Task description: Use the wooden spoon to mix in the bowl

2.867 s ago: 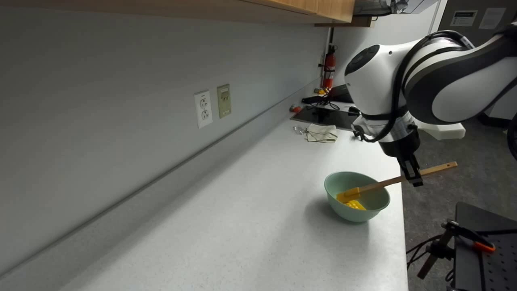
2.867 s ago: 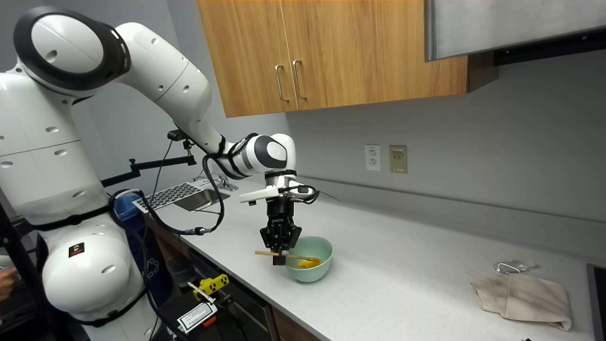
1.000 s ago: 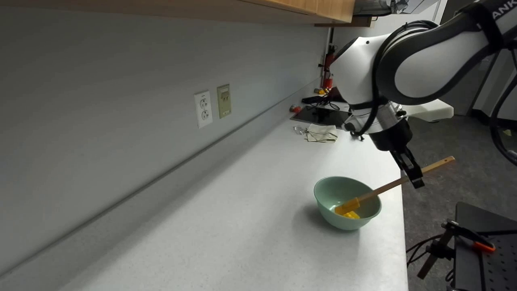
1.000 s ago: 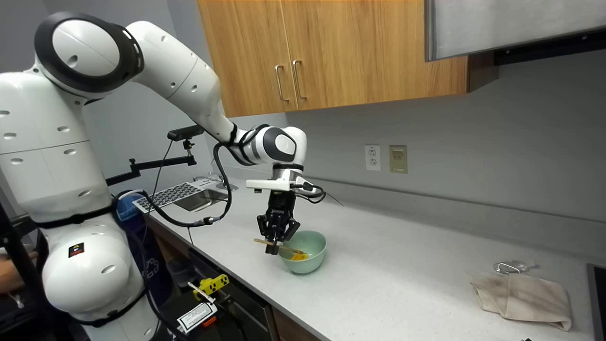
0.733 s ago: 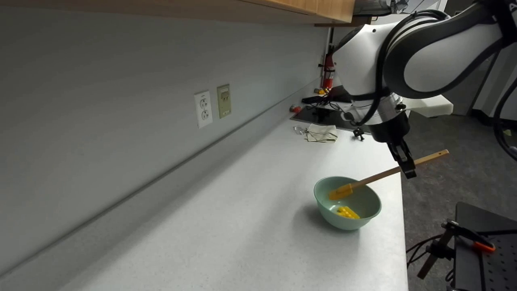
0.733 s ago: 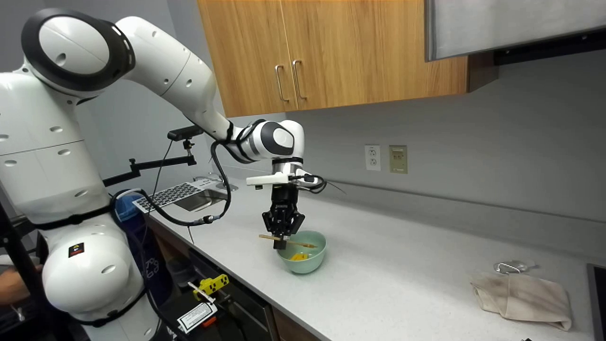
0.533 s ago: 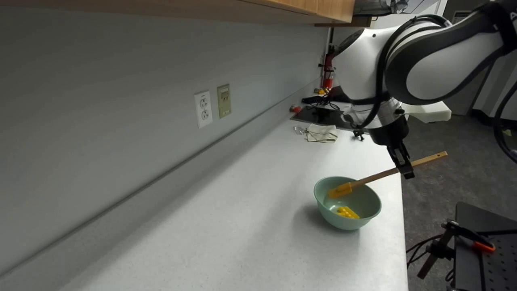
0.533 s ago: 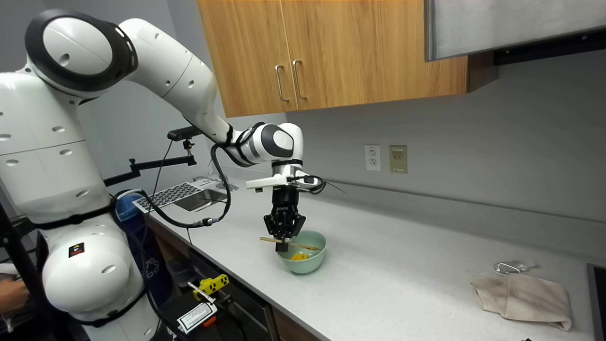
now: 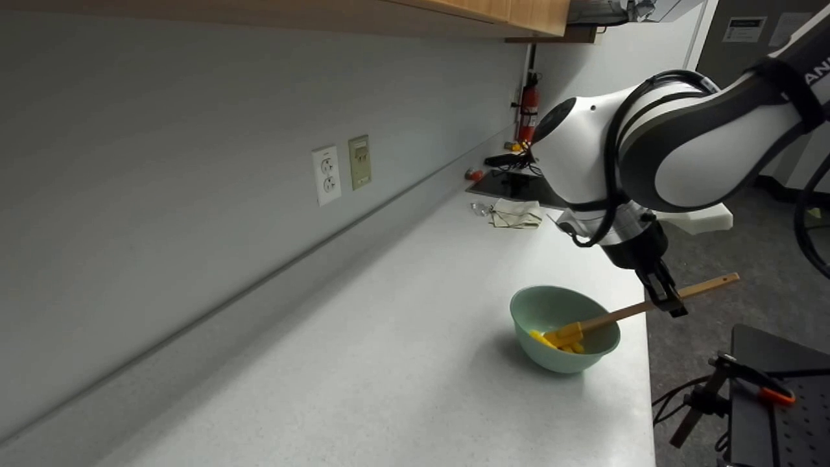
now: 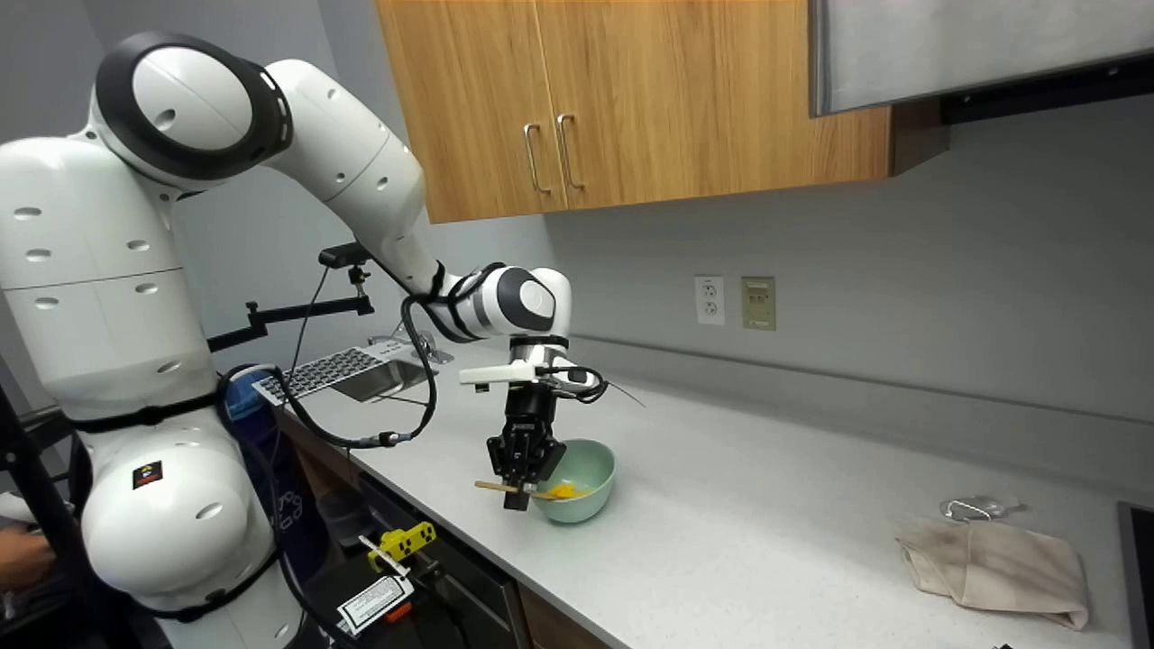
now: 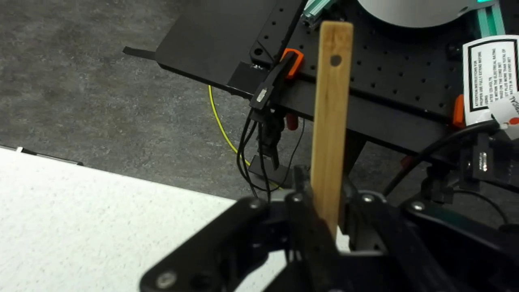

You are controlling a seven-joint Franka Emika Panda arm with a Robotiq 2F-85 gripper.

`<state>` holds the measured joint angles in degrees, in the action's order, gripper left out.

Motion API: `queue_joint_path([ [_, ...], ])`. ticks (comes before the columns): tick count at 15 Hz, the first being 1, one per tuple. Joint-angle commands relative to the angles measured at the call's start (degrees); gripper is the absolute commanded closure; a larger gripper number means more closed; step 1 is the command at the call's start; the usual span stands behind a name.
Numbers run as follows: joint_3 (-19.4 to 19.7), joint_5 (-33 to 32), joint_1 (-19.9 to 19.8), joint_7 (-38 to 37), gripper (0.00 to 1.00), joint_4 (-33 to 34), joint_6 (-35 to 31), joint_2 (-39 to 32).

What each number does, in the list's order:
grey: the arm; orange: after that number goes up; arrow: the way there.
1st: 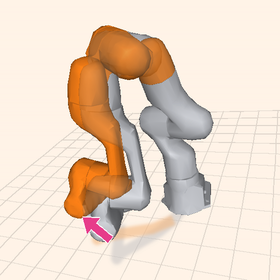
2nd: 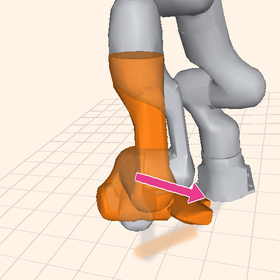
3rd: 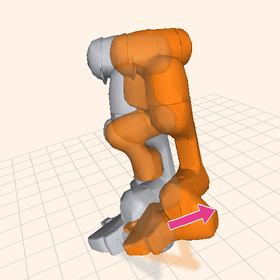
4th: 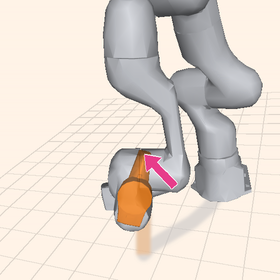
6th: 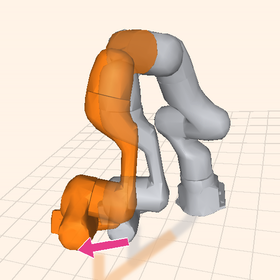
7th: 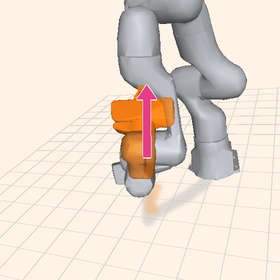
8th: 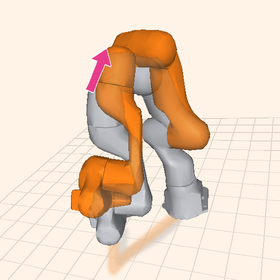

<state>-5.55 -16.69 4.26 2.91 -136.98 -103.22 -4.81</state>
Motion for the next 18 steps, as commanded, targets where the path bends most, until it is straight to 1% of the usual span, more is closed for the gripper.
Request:
queue_joint_path([
  [1,0.24,3.62,-0.04,2.74,0.96,0.76,1.05,-0.16],
  [5,0.95,11.91,-1.16,9.19,0.96,2.26,1.96,0.53],
  [8,1.75,16.19,-1.86,11.26,0.96,2.8,1.59,1.7],
  [10,2.17,15.98,-1.78,9.94,0.96,2.41,0.05,3.28],
  [13,2.05,11.0,-0.91,6.31,0.96,1.25,-2.97,5.41],
  [18,1.2,6.39,-0.22,1.98,0.96,0.0,-4.5,4.06],
])
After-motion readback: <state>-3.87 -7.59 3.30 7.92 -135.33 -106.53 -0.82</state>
